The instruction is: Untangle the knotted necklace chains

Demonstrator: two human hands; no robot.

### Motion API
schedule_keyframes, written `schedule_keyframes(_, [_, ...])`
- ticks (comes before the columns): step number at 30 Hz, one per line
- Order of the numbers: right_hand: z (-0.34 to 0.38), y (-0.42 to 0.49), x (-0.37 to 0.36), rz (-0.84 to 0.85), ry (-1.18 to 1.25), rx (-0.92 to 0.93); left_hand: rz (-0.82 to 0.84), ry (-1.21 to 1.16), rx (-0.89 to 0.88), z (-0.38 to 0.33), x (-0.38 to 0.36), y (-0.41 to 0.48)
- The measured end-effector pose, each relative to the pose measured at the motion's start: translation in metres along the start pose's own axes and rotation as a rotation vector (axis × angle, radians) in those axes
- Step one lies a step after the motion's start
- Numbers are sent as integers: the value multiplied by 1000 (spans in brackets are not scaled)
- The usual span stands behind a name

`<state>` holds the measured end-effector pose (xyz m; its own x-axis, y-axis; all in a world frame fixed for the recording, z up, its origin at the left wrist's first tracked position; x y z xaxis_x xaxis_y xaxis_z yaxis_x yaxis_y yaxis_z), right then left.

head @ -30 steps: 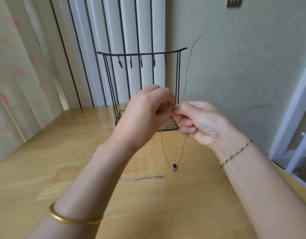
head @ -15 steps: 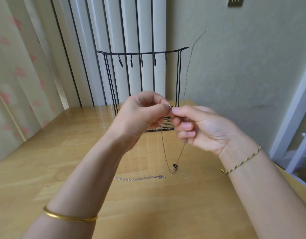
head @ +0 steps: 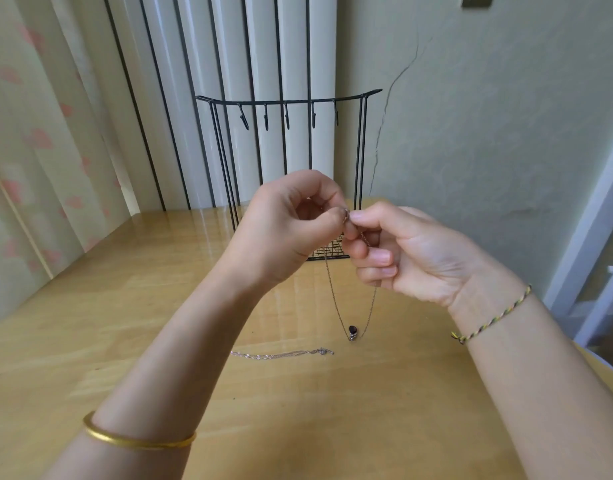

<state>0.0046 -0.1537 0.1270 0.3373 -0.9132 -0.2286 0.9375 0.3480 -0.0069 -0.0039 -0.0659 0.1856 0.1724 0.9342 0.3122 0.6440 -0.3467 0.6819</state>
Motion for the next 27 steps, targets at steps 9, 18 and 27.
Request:
schedule_keyframes(9, [1, 1, 1, -17, 41, -10, 28, 143, -80, -8, -1, 2])
schedule_keyframes(18, [-2, 2, 8, -93, 87, -54, 32, 258, -149, -12, -3, 2])
schedule_keyframes(27, [-1, 1, 8, -117, 61, -43, 56, 330, -173, -16, -5, 2])
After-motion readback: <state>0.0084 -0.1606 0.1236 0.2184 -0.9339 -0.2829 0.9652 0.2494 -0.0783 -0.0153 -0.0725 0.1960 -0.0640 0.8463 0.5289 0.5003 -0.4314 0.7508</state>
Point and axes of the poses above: each hand's wrist, its own y-axis towards the middle knuckle, its own x-axis out of the back of the hand, z = x × y, the point moved 10 cm from there along y, towards the middle knuckle, and after that the axes turned 4 degrees about -x, right-handed, at the moved point
